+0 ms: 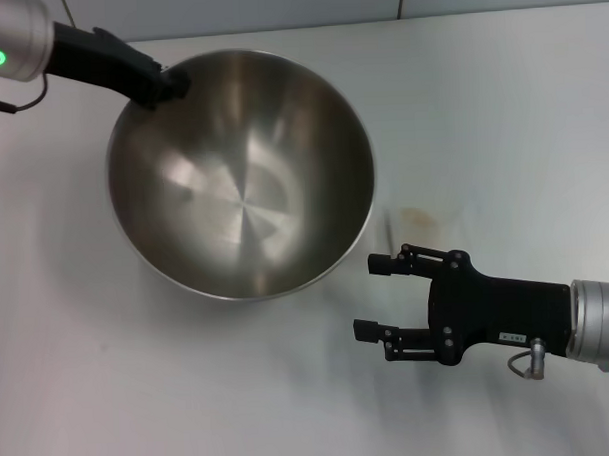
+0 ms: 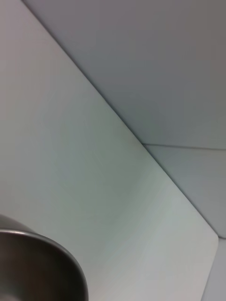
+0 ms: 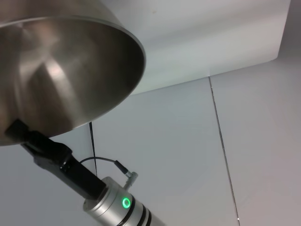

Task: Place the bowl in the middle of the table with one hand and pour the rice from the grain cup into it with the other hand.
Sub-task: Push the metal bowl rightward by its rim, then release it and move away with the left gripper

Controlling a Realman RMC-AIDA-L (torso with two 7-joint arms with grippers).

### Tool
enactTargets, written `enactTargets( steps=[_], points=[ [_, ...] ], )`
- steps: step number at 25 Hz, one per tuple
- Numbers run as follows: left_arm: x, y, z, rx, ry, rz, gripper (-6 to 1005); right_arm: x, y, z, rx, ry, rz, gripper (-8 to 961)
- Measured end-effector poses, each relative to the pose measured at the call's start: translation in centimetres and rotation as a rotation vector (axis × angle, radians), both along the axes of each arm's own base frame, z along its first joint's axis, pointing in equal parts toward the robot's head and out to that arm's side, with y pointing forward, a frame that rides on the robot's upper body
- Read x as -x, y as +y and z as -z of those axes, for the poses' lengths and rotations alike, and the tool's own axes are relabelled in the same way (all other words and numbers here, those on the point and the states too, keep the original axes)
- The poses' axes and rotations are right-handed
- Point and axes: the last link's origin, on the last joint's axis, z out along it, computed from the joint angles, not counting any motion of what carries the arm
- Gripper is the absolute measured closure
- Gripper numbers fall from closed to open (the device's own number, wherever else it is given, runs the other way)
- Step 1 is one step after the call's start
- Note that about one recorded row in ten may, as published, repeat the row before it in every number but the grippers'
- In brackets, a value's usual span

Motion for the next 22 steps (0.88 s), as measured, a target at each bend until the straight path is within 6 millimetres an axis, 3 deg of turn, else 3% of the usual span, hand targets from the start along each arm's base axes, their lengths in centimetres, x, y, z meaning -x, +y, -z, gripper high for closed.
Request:
enactTargets(
  steps=[8, 16, 22],
  points=[
    [-1.0, 0.3, 0.8, 0.007, 0.012, 0.033, 963, 0.0, 0.0, 0.0, 0.0, 0.001, 0.001, 159],
    [-0.6, 0.4, 1.0, 0.003, 0.011, 0.024, 964, 0.1, 0.0, 0.0, 0.002, 0.005, 0.0, 159],
    [0.2, 0.6, 2.2, 0.001, 0.034, 0.008, 964, 0.1, 0.0, 0.1, 0.004, 0.007, 0.001, 159]
  ],
)
